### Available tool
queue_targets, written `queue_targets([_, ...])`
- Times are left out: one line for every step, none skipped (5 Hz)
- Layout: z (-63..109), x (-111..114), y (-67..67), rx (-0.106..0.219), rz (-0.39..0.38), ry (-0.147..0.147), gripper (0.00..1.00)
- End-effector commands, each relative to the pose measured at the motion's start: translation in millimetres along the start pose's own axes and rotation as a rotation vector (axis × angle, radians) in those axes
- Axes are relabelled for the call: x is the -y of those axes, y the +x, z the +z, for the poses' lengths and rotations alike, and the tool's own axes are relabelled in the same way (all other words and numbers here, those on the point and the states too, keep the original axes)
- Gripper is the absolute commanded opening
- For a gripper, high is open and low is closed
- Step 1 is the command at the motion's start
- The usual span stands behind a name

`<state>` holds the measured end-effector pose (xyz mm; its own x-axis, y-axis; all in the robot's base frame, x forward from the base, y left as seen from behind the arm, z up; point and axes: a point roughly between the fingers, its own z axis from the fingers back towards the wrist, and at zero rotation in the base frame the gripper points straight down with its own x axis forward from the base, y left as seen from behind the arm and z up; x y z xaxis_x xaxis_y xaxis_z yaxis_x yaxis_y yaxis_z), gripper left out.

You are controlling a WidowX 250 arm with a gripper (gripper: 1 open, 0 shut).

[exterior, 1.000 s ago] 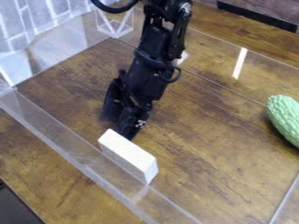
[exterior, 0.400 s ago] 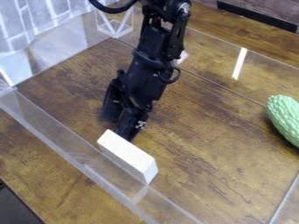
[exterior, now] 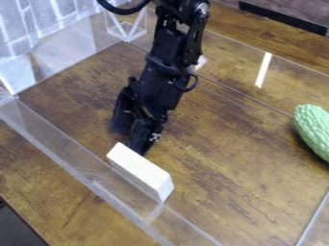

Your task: Put the white object in the blue tray

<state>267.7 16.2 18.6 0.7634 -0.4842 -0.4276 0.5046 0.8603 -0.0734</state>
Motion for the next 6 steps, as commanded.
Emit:
queue_targets([4.0, -0.8, -8.6, 0.014, 0.027, -0.01, 1.0])
queue_targets([3.7, 0.0, -9.0, 0.014, 0.032, -0.01, 1.0])
queue_targets([3.6, 0.9, -9.3, 0.015, 0.036, -0.01, 1.0])
queue_targets([2.6, 1.3, -11.2, 0.018, 0.04, -0.014, 1.0])
queue_targets([1.1, 1.8, -12.8, 0.021, 0.044, -0.018, 1.0])
queue_targets([-0.6, 2.2, -14.4, 0.024, 0.048, -0.021, 1.0])
